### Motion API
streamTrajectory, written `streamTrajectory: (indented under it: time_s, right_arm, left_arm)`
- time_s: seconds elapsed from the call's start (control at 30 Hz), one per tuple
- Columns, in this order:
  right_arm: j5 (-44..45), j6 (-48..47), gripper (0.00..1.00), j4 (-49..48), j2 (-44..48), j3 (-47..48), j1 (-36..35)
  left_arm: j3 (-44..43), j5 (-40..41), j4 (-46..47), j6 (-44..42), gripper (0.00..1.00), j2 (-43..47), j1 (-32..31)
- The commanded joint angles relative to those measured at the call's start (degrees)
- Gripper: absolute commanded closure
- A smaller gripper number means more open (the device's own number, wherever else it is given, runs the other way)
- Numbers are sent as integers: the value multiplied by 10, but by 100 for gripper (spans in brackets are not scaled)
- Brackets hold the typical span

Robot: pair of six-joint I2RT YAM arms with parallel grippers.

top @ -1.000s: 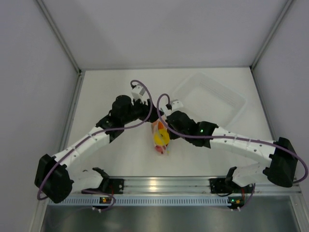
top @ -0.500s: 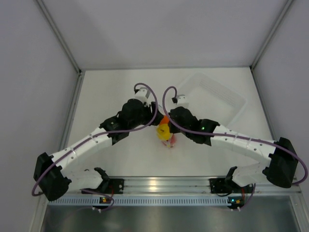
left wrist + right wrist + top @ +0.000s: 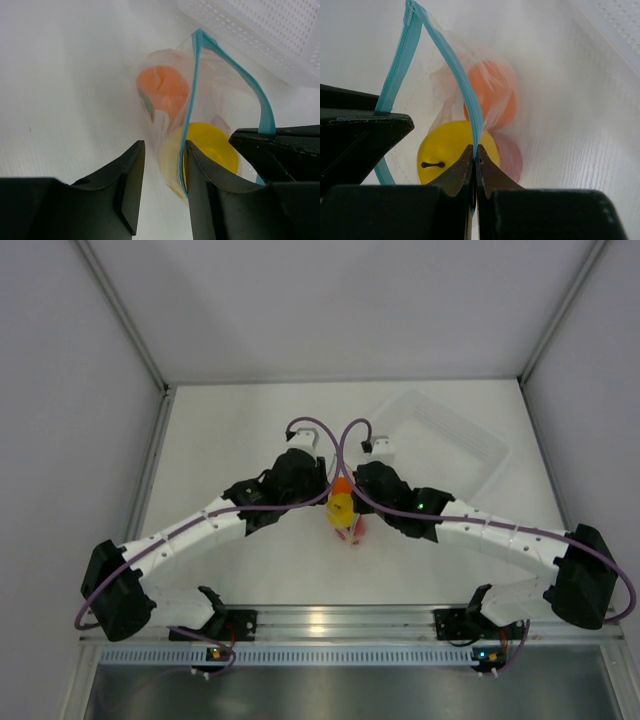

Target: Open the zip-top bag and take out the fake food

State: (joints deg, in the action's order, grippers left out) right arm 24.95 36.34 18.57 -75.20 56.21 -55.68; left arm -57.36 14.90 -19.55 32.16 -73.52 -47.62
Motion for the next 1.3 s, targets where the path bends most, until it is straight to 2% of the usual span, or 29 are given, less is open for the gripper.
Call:
streamTrajectory:
  time_s: [0.0, 0.1, 0.13, 0.23, 0.27, 0.37, 0.43, 0.67, 0.77, 0.93, 1.1, 1.23, 1.27]
  right_arm:
    - [17, 12, 100, -45, 2, -6, 15]
    - [15, 15, 100, -53, 5, -11, 22]
    - [14, 15, 100, -55, 5, -11, 23]
    - [6, 16, 100, -60, 5, -11, 23]
    - [4, 16, 100, -62, 6, -13, 23]
    - [-8, 16, 100, -69, 11, -22, 25]
    - [-49, 16, 100, -82, 11, -31, 40]
    - [-118, 31, 100, -125, -3, -67, 70]
    - [-134, 35, 100, -135, -18, -72, 76]
    - [-180, 42, 100, -174, -35, -90, 94]
    - [-211, 51, 99, -217, -47, -120, 101]
    - [-214, 48, 90, -223, -43, -130, 102]
    - [-213, 46, 83, -222, -40, -132, 102]
  left_arm:
    - [-6, 15, -13, 14, 58, 7, -6]
    - [0, 14, -14, 17, 65, 8, -7]
    - [1, 13, -13, 18, 73, 7, -7]
    - [-1, 12, -12, 19, 87, -8, -7]
    - [-2, 13, -12, 20, 99, -13, -7]
    - [-13, 30, -15, 12, 100, -25, -6]
    - [-35, 64, -42, -1, 100, -26, -5]
    - [-184, 166, -140, -83, 100, -44, -5]
    - [-215, 187, -161, -104, 100, -44, -5]
    - [-216, 137, -163, -130, 100, -65, -5]
    - [-177, 82, -153, -83, 100, -112, -7]
    - [-144, 44, -114, -71, 100, -112, -8]
    - [-136, 39, -103, -69, 100, -107, -8]
